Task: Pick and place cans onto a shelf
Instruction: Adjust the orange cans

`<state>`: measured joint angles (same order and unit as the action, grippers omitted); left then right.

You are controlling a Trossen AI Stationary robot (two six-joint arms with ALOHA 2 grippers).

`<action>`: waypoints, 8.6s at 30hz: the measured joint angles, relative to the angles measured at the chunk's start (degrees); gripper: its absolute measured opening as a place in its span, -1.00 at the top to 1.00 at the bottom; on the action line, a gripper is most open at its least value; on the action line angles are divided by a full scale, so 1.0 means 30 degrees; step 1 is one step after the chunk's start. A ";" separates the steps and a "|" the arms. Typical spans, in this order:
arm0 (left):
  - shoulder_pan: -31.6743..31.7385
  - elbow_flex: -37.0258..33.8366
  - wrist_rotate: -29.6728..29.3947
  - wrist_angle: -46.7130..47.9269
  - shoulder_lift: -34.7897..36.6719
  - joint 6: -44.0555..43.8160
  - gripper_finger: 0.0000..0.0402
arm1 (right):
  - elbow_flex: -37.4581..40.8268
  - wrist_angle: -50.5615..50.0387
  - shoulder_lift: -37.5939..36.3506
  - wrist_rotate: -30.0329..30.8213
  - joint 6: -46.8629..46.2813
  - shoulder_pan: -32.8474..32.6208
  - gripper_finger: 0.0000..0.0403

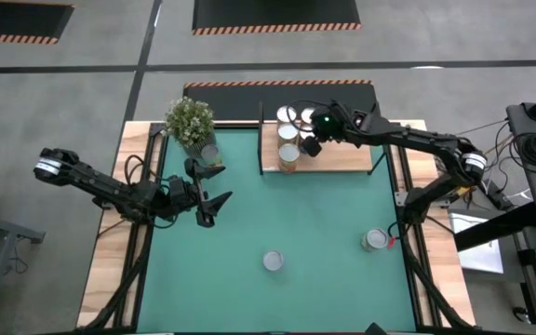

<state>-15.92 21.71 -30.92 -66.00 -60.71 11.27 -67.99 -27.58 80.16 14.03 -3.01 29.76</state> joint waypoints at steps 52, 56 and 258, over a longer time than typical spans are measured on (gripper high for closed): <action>0.2521 0.3344 -0.3573 0.7041 -0.0481 1.0131 0.62 | -0.9353 -0.1566 0.7624 -0.6510 0.3646 0.2718 0.96; 0.2521 0.3337 -0.3634 0.7045 -0.0481 1.0451 0.63 | -0.9841 -0.3069 0.7426 -0.4912 0.3550 0.3033 0.96; 0.1909 0.7504 -0.3993 1.3580 -0.3737 0.3124 0.63 | 0.0918 -0.0449 0.0677 -0.8186 0.6690 0.0754 0.96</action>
<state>-10.20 44.23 -42.90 -25.26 -71.92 20.64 -65.23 -28.93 82.19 -10.52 17.06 32.03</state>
